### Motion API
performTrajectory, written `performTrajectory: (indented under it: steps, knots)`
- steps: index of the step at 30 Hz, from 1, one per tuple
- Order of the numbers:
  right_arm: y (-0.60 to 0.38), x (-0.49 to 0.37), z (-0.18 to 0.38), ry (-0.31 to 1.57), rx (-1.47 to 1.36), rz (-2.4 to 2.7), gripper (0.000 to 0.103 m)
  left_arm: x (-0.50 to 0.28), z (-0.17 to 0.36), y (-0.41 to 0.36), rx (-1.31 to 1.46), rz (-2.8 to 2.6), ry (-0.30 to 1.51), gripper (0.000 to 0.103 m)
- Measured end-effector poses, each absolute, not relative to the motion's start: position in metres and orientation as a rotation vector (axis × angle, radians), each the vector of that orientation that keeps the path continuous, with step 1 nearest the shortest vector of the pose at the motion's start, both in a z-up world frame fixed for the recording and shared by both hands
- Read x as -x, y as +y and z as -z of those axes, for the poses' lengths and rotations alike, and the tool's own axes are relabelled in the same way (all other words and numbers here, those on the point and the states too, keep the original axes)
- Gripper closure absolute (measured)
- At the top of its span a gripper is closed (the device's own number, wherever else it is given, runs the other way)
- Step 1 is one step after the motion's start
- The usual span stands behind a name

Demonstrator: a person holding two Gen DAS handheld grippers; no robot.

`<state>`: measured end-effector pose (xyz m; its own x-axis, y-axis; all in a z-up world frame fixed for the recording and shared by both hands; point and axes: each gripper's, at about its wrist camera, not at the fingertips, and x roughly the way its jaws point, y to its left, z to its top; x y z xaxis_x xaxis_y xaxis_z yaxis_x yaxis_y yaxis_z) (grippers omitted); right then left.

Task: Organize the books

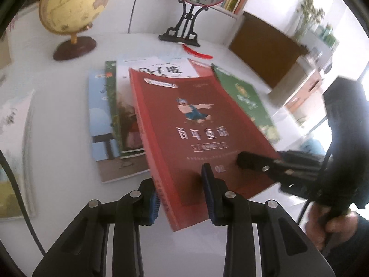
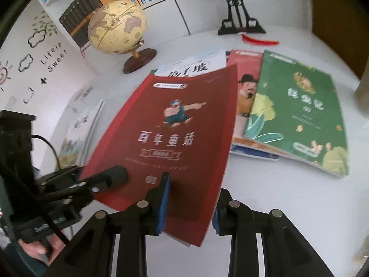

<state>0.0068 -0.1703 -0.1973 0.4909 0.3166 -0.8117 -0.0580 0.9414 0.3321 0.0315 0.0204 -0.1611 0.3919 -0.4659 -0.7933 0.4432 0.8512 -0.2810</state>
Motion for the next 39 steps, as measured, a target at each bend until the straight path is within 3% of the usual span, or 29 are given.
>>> performTrajectory:
  steps: [15, 18, 25, 27, 28, 30, 39]
  knots:
    - [-0.185, -0.012, 0.223, 1.106, -0.466, -0.194, 0.069, -0.043, 0.147, 0.032, 0.176, 0.682, 1.019, 0.075]
    - [-0.203, -0.014, 0.236, 1.143, -0.625, -0.192, 0.051, -0.048, 0.147, 0.034, 0.207, 0.676, 1.032, 0.076]
    - [-0.208, -0.013, 0.247, 1.151, -0.697, -0.297, 0.046, -0.049, 0.153, 0.033, 0.206, 0.630, 1.050, 0.077]
    - [-0.203, -0.014, 0.244, 1.137, -0.649, -0.293, 0.049, -0.049, 0.157, 0.032, 0.195, 0.609, 1.054, 0.077]
    - [-0.199, -0.012, 0.239, 1.117, -0.602, -0.292, 0.063, -0.047, 0.158, 0.031, 0.182, 0.601, 1.052, 0.077]
    - [-0.190, -0.008, 0.226, 1.083, -0.519, -0.332, 0.078, -0.040, 0.155, 0.024, 0.142, 0.591, 1.033, 0.077]
    - [-0.177, 0.006, 0.161, 0.940, -0.226, -0.389, 0.078, -0.002, 0.122, 0.002, 0.008, 0.554, 0.888, 0.076]
